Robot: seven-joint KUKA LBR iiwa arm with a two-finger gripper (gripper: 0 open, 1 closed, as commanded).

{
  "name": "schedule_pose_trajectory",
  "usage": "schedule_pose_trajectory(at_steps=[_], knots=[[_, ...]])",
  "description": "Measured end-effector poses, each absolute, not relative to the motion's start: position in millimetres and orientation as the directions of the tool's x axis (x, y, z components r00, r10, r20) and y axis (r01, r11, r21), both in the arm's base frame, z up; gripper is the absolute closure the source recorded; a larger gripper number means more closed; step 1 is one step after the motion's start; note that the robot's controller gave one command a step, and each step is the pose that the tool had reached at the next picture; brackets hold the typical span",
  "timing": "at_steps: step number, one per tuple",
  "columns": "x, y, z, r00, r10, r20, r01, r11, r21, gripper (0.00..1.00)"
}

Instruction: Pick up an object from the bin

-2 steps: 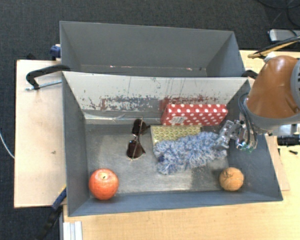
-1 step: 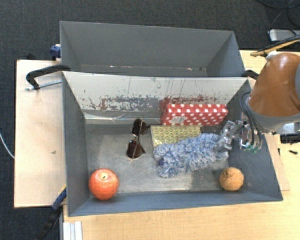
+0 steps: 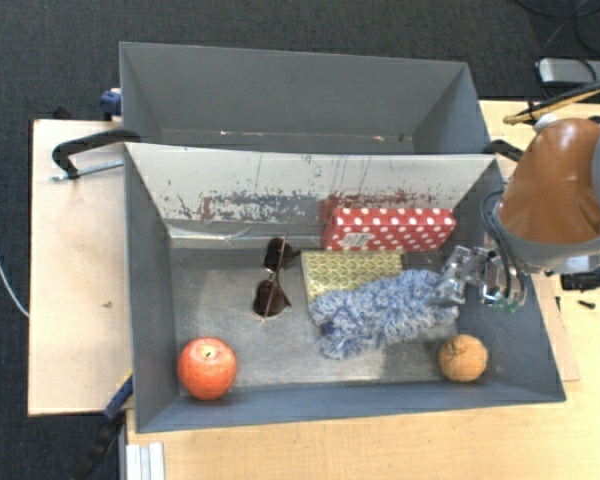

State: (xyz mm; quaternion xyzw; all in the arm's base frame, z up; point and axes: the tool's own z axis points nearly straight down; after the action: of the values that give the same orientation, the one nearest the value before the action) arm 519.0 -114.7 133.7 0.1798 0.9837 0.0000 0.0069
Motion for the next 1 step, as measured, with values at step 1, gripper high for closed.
schedule_pose_trajectory(at_steps=[1], knots=[[519.0, -107.7, 155.4, -0.920, 0.392, 0.005, 0.392, 0.920, -0.001, 1.00]])
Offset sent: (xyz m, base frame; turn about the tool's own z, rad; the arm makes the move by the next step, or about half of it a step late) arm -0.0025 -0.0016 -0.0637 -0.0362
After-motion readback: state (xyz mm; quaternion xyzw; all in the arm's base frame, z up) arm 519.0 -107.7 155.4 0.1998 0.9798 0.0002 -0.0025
